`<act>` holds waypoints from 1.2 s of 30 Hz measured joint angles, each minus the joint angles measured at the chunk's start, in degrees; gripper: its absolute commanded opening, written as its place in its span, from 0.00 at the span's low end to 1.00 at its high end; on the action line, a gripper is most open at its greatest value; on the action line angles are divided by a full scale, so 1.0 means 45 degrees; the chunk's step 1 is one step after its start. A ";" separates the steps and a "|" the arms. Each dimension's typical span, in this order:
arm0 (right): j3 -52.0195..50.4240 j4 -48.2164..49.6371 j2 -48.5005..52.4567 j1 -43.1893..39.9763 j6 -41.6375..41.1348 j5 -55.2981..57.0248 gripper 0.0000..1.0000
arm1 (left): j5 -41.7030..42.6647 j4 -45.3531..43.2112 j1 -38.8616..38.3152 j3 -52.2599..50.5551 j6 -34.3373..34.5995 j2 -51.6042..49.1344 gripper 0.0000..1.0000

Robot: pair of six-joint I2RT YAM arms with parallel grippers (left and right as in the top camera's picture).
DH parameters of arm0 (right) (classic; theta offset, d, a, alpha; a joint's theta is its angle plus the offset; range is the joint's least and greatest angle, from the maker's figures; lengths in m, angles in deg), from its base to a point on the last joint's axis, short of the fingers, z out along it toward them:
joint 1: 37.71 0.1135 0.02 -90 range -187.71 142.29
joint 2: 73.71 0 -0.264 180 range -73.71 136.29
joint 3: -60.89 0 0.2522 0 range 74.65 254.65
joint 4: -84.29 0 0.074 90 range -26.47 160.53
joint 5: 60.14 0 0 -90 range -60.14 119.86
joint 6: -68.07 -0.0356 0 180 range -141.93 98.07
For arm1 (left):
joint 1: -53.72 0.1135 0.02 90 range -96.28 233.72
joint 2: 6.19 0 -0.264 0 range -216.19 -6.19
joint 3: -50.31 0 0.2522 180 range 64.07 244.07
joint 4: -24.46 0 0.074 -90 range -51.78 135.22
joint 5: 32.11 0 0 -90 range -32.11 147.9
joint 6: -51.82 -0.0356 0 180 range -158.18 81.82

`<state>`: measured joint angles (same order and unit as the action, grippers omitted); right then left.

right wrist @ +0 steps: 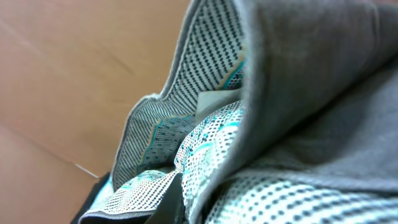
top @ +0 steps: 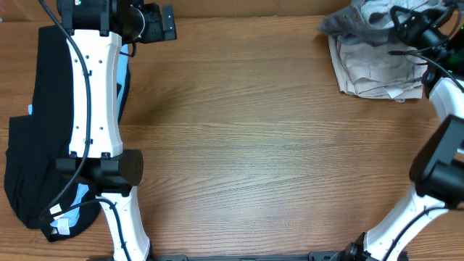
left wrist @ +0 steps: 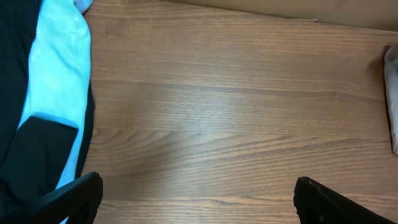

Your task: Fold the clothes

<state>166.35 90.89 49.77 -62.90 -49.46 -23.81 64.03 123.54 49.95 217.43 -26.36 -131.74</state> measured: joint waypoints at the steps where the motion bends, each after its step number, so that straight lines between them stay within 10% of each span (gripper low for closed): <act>1: 0.0209 0.0010 0.0350 -0.0063 0.0112 -0.0029 0.04 | 0.0000 -0.0102 0.0000 -0.0005 0.0000 0.0000 1.00; 27: 0.6509 -0.0403 0.2288 -0.0869 0.0073 -0.0806 0.04 | -0.0053 -0.2982 -0.0248 -0.2885 0.0005 -0.0015 1.00; 36: 0.6518 -0.4600 0.2361 -0.0107 0.2453 0.0967 0.04 | -0.0087 -0.3347 -0.0248 -0.2885 0.0005 -0.0015 1.00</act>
<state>195.69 70.19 60.39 -63.38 -38.42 -19.46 63.63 108.48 48.83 204.44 -26.34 -131.81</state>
